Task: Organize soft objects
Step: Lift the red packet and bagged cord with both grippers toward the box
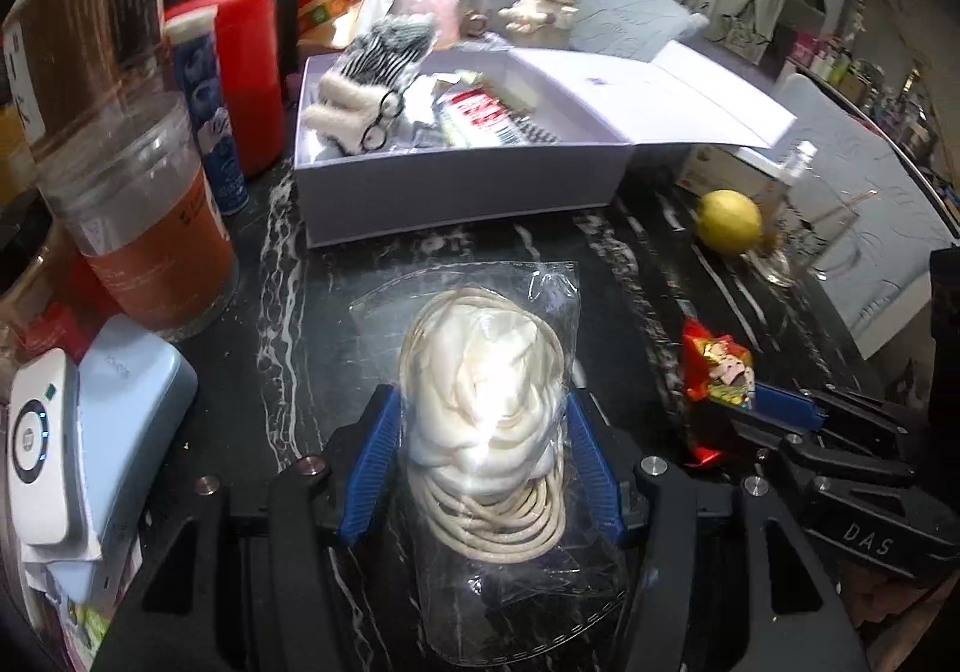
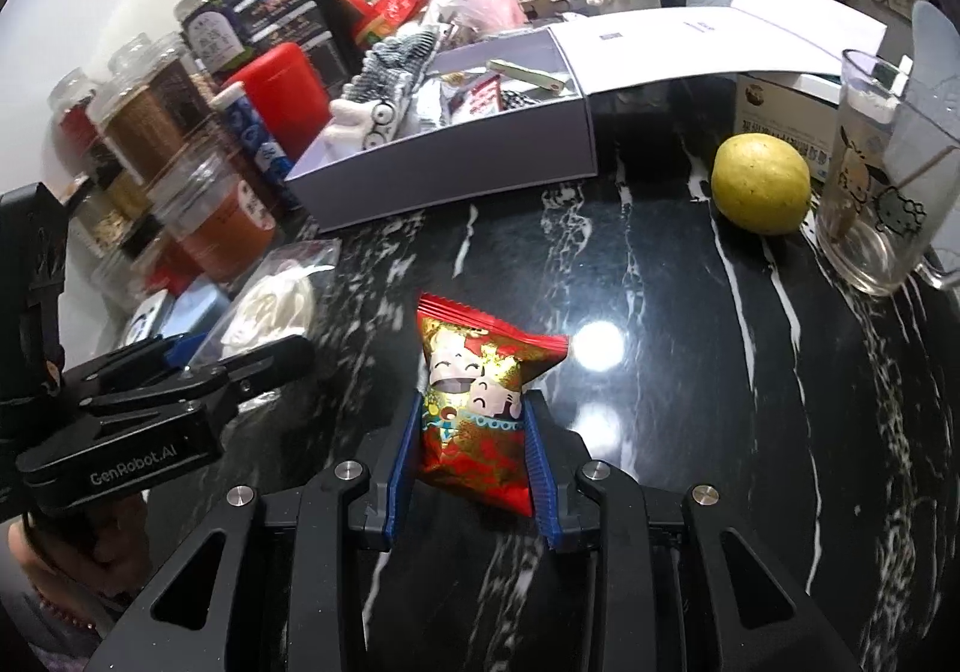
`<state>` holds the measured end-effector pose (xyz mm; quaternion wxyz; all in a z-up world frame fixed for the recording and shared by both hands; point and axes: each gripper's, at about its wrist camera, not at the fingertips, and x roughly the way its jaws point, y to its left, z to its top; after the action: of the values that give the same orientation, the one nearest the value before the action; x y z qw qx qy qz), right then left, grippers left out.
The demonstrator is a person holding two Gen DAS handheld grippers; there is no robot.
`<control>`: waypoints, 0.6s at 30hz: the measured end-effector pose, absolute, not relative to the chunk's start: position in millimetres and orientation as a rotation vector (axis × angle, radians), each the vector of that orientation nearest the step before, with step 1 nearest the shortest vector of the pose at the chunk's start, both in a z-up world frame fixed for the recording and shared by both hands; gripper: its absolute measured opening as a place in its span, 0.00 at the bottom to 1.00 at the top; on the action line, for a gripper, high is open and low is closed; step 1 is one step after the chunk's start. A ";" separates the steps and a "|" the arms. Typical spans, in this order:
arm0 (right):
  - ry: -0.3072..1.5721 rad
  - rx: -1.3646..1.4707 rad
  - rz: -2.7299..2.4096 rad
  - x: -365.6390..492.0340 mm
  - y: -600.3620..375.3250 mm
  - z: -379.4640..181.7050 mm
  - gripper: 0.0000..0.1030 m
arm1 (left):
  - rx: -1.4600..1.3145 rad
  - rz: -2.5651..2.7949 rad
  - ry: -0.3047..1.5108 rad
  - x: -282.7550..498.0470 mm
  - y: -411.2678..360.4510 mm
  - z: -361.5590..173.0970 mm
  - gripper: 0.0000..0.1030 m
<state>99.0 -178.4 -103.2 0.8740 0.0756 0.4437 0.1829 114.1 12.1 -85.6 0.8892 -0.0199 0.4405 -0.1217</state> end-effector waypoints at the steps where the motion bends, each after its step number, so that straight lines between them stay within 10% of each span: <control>1: 0.919 0.161 0.390 93.9 -178.6 -99.3 0.32 | -0.039 -0.261 0.905 110.1 10.5 -81.3 0.55; 18: 0.777 0.171 0.458 55.8 -186.5 -44.2 0.31 | -0.046 -0.321 0.768 80.9 0.1 -25.0 0.55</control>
<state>55.8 -186.5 -44.2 0.8965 0.0826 0.3749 0.2209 80.9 0.1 -25.0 0.9144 -0.0225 0.3730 -0.1559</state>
